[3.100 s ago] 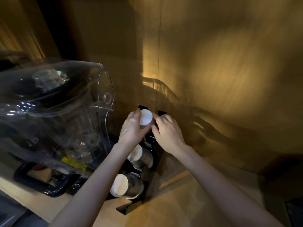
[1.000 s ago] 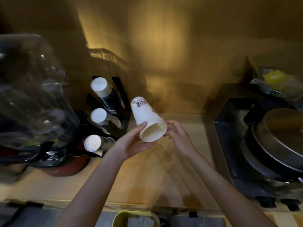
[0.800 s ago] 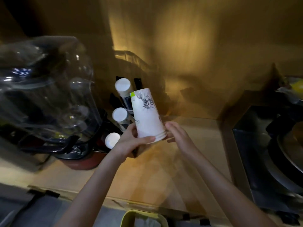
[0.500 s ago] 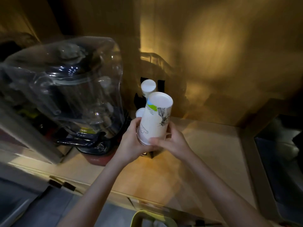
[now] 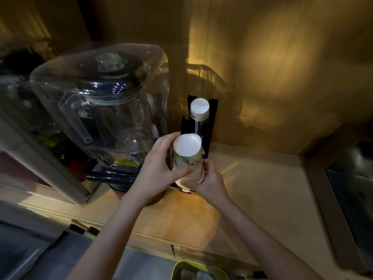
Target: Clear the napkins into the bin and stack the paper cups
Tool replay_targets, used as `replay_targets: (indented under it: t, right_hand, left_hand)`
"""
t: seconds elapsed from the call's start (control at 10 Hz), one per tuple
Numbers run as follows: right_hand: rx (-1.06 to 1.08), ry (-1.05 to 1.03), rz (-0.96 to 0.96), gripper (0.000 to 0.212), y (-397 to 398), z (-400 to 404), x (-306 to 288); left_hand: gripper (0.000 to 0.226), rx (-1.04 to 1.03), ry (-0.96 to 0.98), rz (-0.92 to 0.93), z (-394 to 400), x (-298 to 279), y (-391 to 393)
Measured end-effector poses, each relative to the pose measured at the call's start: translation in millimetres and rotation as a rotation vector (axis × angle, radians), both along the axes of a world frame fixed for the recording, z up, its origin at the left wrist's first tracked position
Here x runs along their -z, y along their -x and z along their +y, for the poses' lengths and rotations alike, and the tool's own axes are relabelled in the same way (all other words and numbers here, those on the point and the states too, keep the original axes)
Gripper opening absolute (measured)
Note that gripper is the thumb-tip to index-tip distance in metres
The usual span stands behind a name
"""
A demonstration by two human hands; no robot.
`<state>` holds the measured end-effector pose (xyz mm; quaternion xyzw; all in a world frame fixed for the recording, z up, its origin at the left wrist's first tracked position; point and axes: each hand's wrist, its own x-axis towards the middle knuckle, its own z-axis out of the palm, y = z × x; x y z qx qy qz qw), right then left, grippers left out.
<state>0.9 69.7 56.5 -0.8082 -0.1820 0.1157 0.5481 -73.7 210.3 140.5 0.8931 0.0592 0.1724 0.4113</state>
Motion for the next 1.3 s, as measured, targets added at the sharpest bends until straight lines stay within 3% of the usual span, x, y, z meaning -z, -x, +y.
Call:
replay_targets:
  t: [0.2, 0.4, 0.6, 1.0, 1.3]
  right_hand:
    - [-0.013, 0.059, 0.005, 0.076, 0, 8, 21]
    - [-0.026, 0.145, 0.040, 0.045, -6, 0, 23]
    - [0.007, 0.059, -0.023, 0.022, -7, 1, 2]
    - [-0.010, 0.173, -0.175, 0.022, -10, 10, 15]
    - [-0.112, 0.308, -0.237, 0.025, -16, 7, 6]
  left_hand:
    - [0.070, -0.029, -0.161, 0.024, 6, 15, -6]
    - [0.069, -0.024, -0.192, 0.087, 5, 46, -11]
    - [0.071, -0.039, -0.192, 0.154, -1, 70, -19]
    - [0.067, -0.010, -0.309, 0.300, -3, 83, -26]
    - [0.064, -0.030, -0.266, 0.341, -4, 78, -34]
